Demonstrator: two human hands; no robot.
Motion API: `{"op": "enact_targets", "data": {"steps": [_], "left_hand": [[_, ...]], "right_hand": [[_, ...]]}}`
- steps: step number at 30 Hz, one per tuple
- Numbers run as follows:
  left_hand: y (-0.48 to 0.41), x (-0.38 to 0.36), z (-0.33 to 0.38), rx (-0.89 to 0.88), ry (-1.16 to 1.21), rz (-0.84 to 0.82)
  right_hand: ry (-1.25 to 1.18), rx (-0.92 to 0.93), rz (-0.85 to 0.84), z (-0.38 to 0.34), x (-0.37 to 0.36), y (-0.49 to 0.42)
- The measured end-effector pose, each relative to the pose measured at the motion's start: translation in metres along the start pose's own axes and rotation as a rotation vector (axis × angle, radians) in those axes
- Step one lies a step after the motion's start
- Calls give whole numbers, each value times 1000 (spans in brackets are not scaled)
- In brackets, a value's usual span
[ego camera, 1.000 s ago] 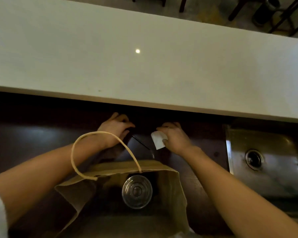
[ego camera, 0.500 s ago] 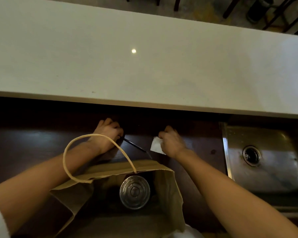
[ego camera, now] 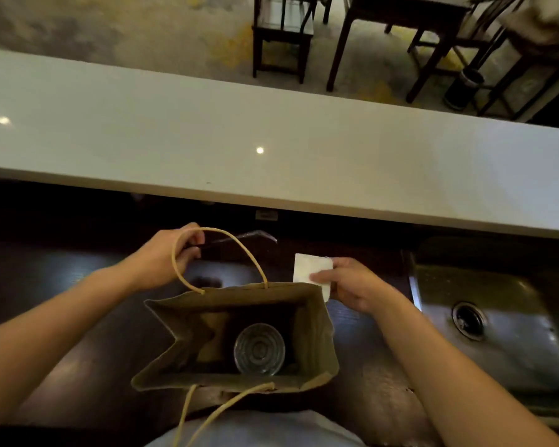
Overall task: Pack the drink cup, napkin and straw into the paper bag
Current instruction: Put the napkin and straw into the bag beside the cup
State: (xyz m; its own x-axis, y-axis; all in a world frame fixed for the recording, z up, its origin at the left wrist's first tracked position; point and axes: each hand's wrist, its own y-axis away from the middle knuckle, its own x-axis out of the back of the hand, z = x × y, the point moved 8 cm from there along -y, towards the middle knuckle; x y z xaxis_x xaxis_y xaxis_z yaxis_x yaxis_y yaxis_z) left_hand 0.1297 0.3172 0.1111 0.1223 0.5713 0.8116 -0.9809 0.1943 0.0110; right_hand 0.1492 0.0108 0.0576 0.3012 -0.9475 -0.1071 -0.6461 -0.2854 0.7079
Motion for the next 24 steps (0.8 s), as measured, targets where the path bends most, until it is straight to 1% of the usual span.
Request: {"op": "enact_targets", "data": {"steps": [2, 4, 7, 9, 10, 12, 14, 15, 16, 18, 19, 21, 24], "left_hand": [[6, 26, 10, 39, 54, 35], [12, 51, 23, 49, 141, 77], [25, 87, 52, 34, 333, 177], [38, 107, 83, -25, 454, 252], [46, 115, 100, -61, 488, 264], [62, 118, 136, -145, 476, 213], [74, 107, 164, -214, 383, 90], [78, 96, 172, -220, 340, 20], [80, 84, 175, -205, 294, -46], [82, 59, 174, -147, 158, -163], [83, 48, 171, -111, 101, -214], [86, 35, 162, -51, 30, -290], [89, 34, 153, -15, -69, -331]], "right_hand": [[-100, 60, -89, -18, -7, 22], [-145, 152, -163, -39, -14, 46], [-128, 287, -230, -67, -24, 83], [-98, 347, -310, -81, -37, 107], [-64, 370, -366, -86, -47, 118], [32, 385, -472, -90, -68, 137], [159, 372, -523, -85, -87, 145], [270, 379, -497, -81, -93, 145], [439, 420, -429, -78, -97, 143], [862, 555, -233, -78, -101, 143], [1029, 608, -158, -77, -105, 144], [1195, 623, -81, -73, -108, 148], [1389, 547, 36, -62, -101, 152]]}}
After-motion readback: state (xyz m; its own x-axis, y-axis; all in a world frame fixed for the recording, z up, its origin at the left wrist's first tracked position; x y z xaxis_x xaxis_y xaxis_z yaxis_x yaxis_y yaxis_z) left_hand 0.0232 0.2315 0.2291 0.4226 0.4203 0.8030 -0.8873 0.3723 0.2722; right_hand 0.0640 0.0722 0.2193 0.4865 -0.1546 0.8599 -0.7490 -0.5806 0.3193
